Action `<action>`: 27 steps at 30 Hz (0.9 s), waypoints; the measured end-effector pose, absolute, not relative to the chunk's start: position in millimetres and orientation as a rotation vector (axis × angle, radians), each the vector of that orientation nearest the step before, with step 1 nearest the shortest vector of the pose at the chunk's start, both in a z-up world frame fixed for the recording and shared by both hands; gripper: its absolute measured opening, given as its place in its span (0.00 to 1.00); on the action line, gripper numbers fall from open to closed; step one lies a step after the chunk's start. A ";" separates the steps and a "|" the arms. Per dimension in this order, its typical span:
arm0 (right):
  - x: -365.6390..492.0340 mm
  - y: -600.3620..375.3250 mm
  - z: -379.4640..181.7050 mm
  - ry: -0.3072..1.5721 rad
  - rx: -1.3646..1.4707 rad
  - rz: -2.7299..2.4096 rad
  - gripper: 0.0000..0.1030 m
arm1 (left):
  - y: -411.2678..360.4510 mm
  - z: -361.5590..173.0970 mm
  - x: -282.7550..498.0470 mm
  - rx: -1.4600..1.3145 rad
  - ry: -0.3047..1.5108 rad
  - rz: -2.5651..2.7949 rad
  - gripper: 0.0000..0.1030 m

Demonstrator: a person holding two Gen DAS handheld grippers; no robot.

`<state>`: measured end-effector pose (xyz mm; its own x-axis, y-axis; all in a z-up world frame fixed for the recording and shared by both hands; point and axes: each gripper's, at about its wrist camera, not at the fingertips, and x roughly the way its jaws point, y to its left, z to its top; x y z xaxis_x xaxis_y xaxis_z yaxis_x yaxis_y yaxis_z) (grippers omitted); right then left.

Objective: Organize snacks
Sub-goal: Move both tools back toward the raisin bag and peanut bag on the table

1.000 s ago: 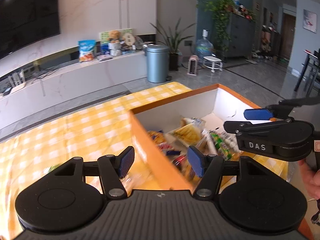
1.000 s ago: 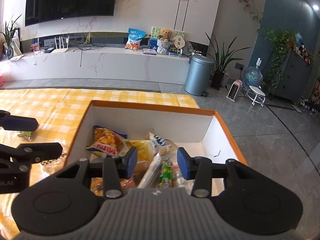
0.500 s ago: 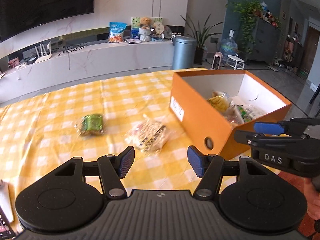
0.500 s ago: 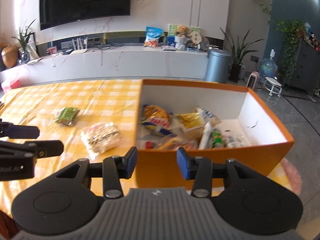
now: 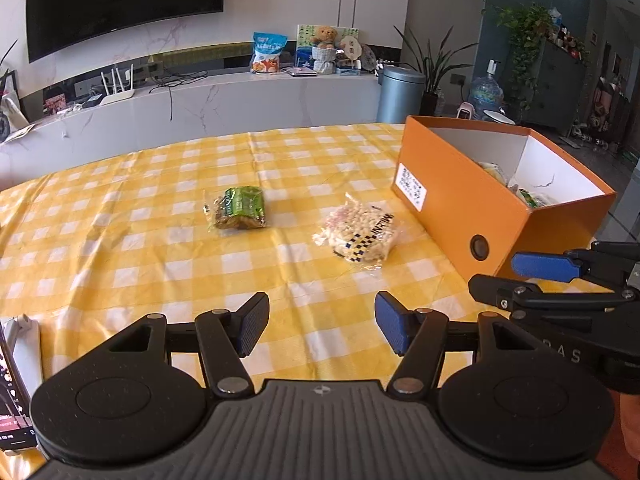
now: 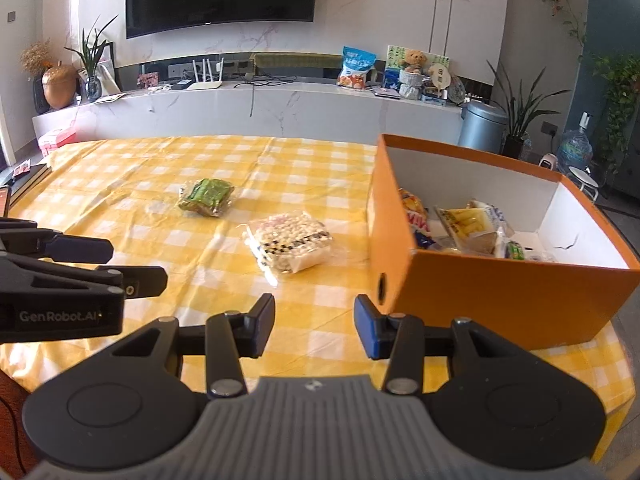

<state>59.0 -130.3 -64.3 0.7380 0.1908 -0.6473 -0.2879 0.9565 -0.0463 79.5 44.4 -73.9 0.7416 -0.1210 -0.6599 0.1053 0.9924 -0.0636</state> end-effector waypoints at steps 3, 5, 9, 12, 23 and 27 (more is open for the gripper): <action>59.8 -118.3 -67.6 0.700 -0.159 0.285 0.42 | 53.0 -77.8 83.6 -0.040 0.728 -0.112 0.70; 63.7 -110.4 -69.7 0.706 -0.166 0.297 0.42 | 58.1 -80.8 87.5 -0.047 0.732 -0.105 0.70; 74.9 -97.0 -75.0 0.724 -0.178 0.299 0.43 | 64.8 -86.5 93.8 -0.049 0.741 -0.086 0.70; 85.7 -90.2 -80.0 0.740 -0.167 0.290 0.48 | 69.3 -90.8 100.8 -0.046 0.749 -0.072 0.70; 134.2 -70.6 -96.2 0.791 -0.099 0.216 0.57 | 84.3 -104.0 132.7 -0.013 0.767 -0.024 0.69; 161.1 -68.7 -106.6 0.830 -0.041 0.165 0.64 | 90.9 -107.3 145.8 -0.008 0.770 -0.021 0.69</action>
